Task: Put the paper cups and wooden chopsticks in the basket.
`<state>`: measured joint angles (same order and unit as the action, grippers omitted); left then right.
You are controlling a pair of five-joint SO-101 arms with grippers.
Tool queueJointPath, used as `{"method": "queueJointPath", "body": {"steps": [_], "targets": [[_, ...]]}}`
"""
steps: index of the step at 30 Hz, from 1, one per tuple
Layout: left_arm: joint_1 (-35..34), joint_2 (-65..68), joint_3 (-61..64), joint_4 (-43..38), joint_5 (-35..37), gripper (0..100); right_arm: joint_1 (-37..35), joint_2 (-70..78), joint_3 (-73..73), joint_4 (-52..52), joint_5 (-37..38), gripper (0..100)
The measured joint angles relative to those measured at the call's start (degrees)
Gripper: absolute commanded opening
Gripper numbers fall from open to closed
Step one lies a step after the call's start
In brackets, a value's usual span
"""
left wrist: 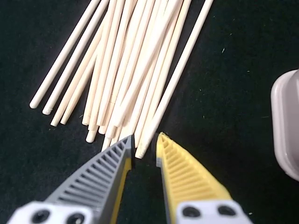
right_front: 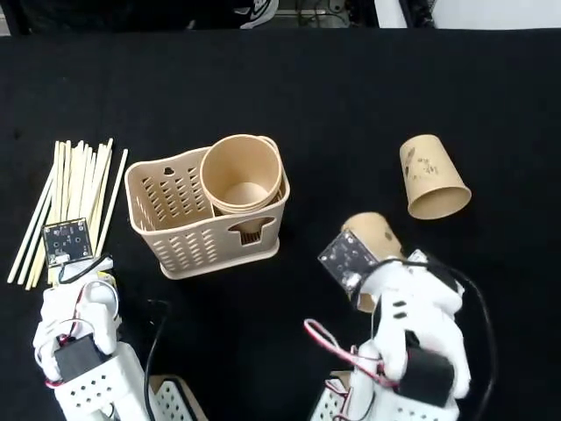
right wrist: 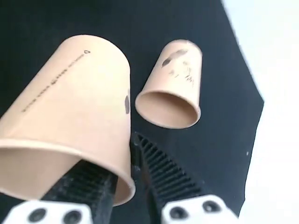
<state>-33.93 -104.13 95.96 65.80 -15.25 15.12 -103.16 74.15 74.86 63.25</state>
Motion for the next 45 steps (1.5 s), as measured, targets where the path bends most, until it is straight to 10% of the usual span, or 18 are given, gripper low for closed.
{"method": "queueJointPath", "body": {"steps": [16, 26, 33, 45], "targets": [[0.00, 0.00, 0.00, 0.00, 0.00, 10, -4.22, 39.21, -47.65, 13.98, -31.91, 1.1], [0.00, 0.00, 0.00, 0.00, 0.00, 10, -21.63, 68.75, -94.24, 24.44, -48.35, 1.1], [0.00, 0.00, 0.00, 0.00, 0.00, 10, -44.57, 71.56, -100.75, 24.44, -53.54, 1.1], [0.00, 0.00, 0.00, 0.00, 0.00, 10, -43.69, 82.81, -100.75, 24.44, -53.80, 1.2]]}}
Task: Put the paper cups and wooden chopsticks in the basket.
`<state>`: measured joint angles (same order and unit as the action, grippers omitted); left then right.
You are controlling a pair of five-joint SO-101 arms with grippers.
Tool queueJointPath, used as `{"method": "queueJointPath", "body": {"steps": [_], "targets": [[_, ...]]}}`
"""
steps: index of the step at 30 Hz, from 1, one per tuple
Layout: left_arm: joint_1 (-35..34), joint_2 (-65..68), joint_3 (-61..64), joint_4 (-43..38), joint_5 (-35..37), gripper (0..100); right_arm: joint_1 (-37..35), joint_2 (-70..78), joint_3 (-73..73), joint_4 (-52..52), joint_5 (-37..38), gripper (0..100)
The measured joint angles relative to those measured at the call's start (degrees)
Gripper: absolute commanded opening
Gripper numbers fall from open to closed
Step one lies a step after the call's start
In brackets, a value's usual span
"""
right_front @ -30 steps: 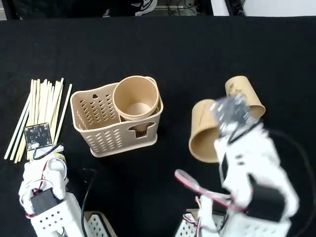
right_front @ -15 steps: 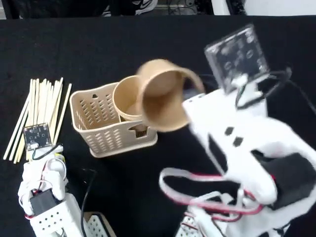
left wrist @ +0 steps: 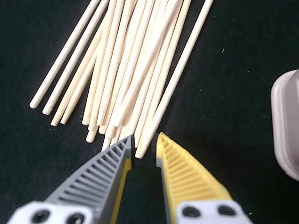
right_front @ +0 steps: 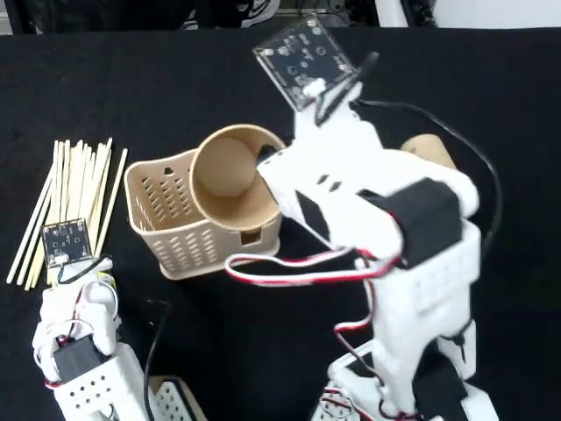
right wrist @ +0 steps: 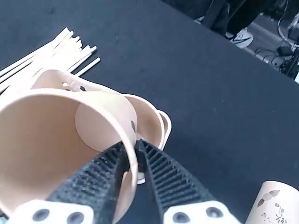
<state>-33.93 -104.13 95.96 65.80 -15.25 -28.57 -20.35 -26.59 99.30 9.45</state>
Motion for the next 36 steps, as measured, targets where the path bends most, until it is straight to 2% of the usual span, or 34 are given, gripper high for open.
{"method": "queueJointPath", "body": {"steps": [3, 12, 16, 21, 26, 28, 36], "targets": [[0.00, 0.00, 0.00, 0.00, 0.00, 10, 0.26, 1.14, 0.00, 0.00, 0.00, 4.4], [0.00, 0.00, 0.00, 0.00, 0.00, 10, 0.26, 2.20, 0.00, 0.00, -0.26, 32.9], [0.00, 0.00, 0.00, 0.00, 0.00, 10, 0.26, 2.20, 0.00, 0.00, -0.26, 39.0], [0.00, 0.00, 0.00, 0.00, 0.00, 10, 0.26, 2.20, -1.76, -1.14, -0.26, 34.0], [0.00, 0.00, 0.00, 0.00, 0.00, 10, 0.26, 2.46, -4.84, -4.31, -0.26, 12.6], [0.00, 0.00, 0.00, 0.00, 0.00, 10, 0.26, 3.87, -4.22, -4.57, -0.26, 8.1], [0.00, 0.00, 0.00, 0.00, -1.58, 10, 1.58, 12.22, 6.95, -10.20, -0.26, 7.4]]}}
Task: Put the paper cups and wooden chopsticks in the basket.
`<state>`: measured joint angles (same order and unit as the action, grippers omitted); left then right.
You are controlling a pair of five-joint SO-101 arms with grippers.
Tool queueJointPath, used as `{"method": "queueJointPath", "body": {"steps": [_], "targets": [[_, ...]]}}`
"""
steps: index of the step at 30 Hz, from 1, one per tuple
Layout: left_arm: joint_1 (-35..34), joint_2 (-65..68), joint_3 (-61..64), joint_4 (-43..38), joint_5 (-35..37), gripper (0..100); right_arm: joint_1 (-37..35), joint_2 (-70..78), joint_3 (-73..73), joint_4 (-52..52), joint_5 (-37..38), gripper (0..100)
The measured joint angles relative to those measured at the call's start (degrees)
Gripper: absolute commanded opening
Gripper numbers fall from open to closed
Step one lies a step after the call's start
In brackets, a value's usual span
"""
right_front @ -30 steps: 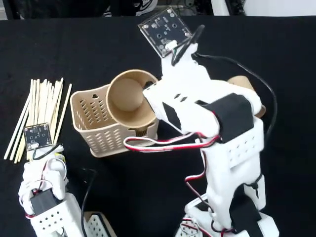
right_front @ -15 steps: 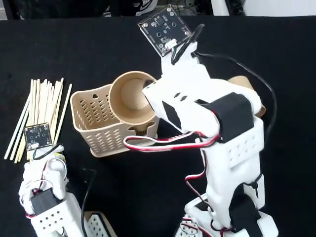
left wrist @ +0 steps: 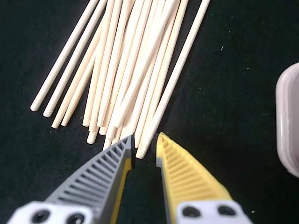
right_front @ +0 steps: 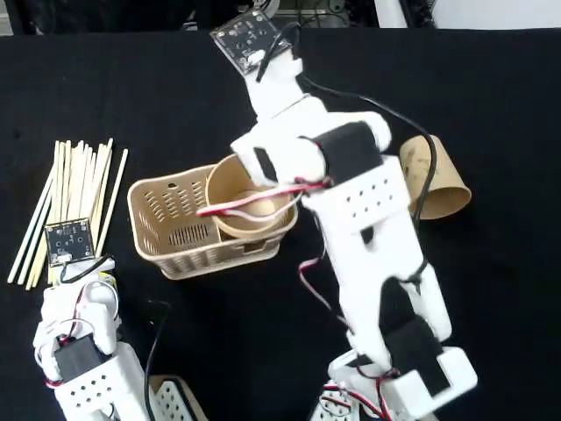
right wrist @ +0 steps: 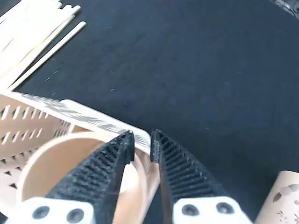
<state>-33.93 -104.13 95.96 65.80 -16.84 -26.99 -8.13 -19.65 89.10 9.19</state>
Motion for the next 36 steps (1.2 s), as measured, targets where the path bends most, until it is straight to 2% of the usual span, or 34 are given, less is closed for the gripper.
{"method": "queueJointPath", "body": {"steps": [7, 12, 17, 22, 26, 29, 32, 36], "targets": [[0.00, 0.00, 0.00, 0.00, 0.00, 10, 3.87, 0.00, -7.56, -0.09, 0.00, 25.3], [0.00, 0.00, 0.00, 0.00, 0.00, 10, 10.11, -0.79, -17.32, 5.27, 1.58, 25.7], [0.00, 0.00, 0.00, 0.00, 0.00, 10, 21.71, -0.79, -16.79, 9.93, 17.05, 25.8], [0.00, 0.00, 0.00, 0.00, 0.00, 10, 36.48, -0.79, -2.55, 8.97, 37.36, 25.8], [0.00, 0.00, 0.00, 0.00, 0.00, 10, 47.30, -0.70, 13.80, -0.53, 51.43, 25.8], [0.00, 0.00, 0.00, 0.00, 0.00, 10, 52.84, -0.70, 24.97, -10.20, 58.11, 25.8], [0.00, 0.00, 0.00, 0.00, 0.00, 10, 55.12, -0.70, 36.48, -20.66, 60.92, 25.8], [0.00, 0.00, 0.00, 0.00, 0.00, 10, 55.38, -0.70, 48.79, -37.10, 61.01, 25.8]]}}
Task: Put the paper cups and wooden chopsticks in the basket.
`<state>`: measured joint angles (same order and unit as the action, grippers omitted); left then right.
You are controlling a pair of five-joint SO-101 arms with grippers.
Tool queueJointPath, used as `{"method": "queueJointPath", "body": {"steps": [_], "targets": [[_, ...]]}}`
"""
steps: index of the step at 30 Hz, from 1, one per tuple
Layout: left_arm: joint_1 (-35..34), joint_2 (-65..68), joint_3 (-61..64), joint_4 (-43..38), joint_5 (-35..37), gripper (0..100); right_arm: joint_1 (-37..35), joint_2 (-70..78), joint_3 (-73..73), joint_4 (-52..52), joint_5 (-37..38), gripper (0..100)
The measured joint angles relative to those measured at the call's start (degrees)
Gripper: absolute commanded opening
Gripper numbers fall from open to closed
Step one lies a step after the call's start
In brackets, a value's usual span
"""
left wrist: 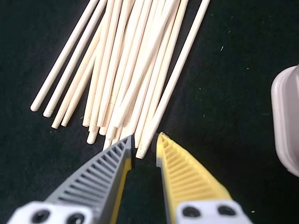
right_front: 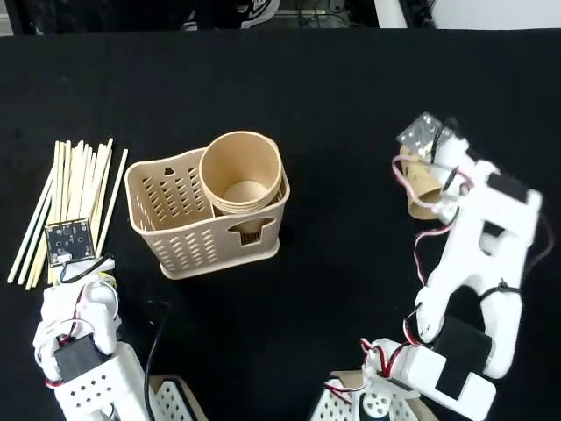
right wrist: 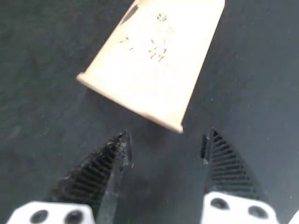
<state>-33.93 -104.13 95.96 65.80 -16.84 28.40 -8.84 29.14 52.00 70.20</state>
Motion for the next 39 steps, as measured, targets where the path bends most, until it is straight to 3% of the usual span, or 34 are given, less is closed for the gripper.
{"method": "queueJointPath", "body": {"steps": [6, 11, 22, 28, 34, 39], "targets": [[0.00, 0.00, 0.00, 0.00, 0.00, 10, 0.00, 0.00, 10.37, -20.48, -2.20, 23.0], [0.00, 0.00, 0.00, 0.00, 0.00, 10, 0.00, 0.09, 13.45, -33.05, -6.15, 0.5], [0.00, 0.00, 0.00, 0.00, 0.00, 10, -0.62, 0.00, 13.80, -34.29, -14.86, 1.1], [0.00, 0.00, 0.00, 0.00, 0.00, 10, -0.62, -7.47, 8.18, -16.00, -22.68, 1.1], [0.00, 0.00, 0.00, 0.00, 0.00, 10, -1.32, -10.02, -12.57, 13.80, -34.46, 1.1], [0.00, 0.00, 0.00, 0.00, 0.00, 10, -6.24, -8.00, -31.12, 36.92, -41.49, 1.1]]}}
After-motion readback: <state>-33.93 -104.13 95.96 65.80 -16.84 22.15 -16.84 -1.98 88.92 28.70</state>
